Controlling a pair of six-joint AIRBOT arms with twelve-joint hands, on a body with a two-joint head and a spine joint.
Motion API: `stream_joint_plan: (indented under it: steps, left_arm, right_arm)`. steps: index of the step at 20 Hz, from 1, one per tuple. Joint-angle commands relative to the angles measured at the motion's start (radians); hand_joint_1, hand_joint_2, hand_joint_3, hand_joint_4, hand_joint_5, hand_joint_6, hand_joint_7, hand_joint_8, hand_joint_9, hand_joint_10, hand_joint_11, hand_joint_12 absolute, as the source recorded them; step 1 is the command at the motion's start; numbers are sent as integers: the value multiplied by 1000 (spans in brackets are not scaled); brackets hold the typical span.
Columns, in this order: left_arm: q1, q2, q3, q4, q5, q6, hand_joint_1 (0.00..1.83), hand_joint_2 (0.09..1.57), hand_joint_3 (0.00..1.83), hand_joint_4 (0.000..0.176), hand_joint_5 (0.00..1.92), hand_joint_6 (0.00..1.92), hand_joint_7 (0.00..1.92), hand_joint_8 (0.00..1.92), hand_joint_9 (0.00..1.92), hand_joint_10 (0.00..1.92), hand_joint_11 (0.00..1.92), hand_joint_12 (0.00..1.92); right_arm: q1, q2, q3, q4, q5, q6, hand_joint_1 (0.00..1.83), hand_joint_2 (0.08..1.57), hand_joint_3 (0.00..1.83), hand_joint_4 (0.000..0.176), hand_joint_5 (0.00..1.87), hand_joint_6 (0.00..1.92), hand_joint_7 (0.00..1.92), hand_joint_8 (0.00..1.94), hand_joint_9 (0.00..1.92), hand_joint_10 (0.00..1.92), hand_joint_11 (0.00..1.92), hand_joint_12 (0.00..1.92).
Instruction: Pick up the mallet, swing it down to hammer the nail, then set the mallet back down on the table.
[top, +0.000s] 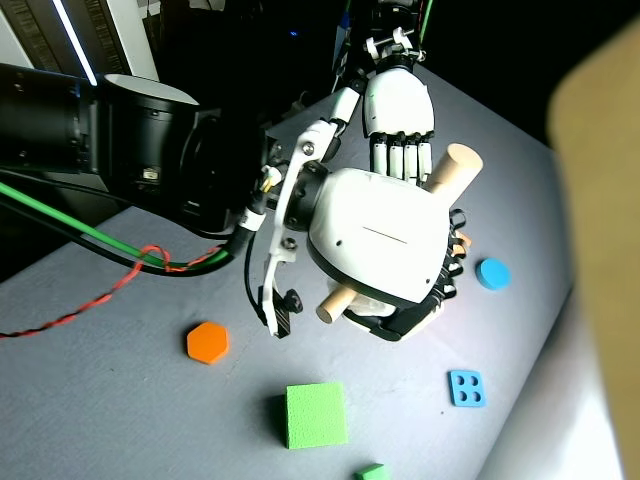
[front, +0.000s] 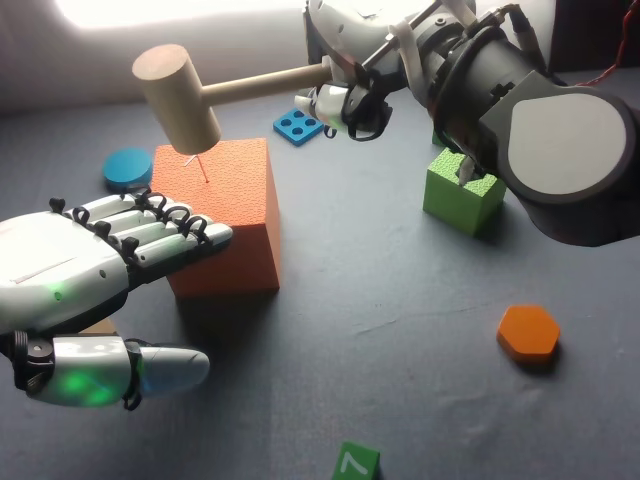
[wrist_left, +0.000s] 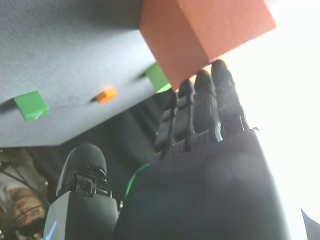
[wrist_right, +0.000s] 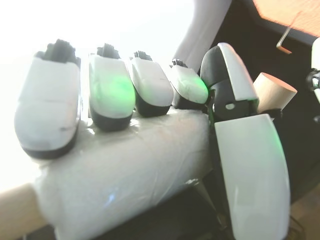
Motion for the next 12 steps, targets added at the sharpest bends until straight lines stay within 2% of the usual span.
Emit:
stream_joint_plan:
  steps: [1, 4, 7, 11, 12]
  left_arm:
    - [-5, -1, 1, 4, -48, -6, 0, 1222, 0, 0, 23, 1, 114, 0, 143, 1, 0, 316]
    - [-5, -2, 3, 4, -48, -6, 0, 1227, 1, 0, 6, 0, 97, 2, 126, 1, 0, 273]
    - [-5, -2, 3, 4, -48, -6, 0, 1217, 0, 0, 34, 4, 138, 9, 164, 9, 0, 369]
    - [-5, -2, 1, 4, -47, -6, 0, 1213, 0, 0, 23, 0, 120, 0, 147, 0, 0, 329]
    - [-5, -2, 1, 4, -47, -6, 0, 1213, 0, 0, 19, 0, 120, 0, 149, 1, 0, 342]
  right_arm:
    - [5, 0, 5, -71, -69, 6, 953, 1506, 0, 176, 1377, 1921, 1600, 1941, 1702, 1921, 1863, 1921]
    - [11, -16, 30, -104, -61, 23, 928, 1510, 2, 176, 1366, 1921, 1592, 1941, 1689, 1921, 1854, 1921]
    - [20, -27, 40, -110, -61, 25, 914, 1518, 4, 176, 1378, 1921, 1609, 1941, 1716, 1921, 1874, 1921]
    - [30, -40, 50, -138, -69, 44, 924, 1518, 1, 176, 1368, 1921, 1612, 1941, 1711, 1921, 1867, 1921]
    - [33, -42, 52, -138, -69, 44, 870, 1530, 6, 176, 1366, 1921, 1614, 1941, 1722, 1921, 1878, 1921]
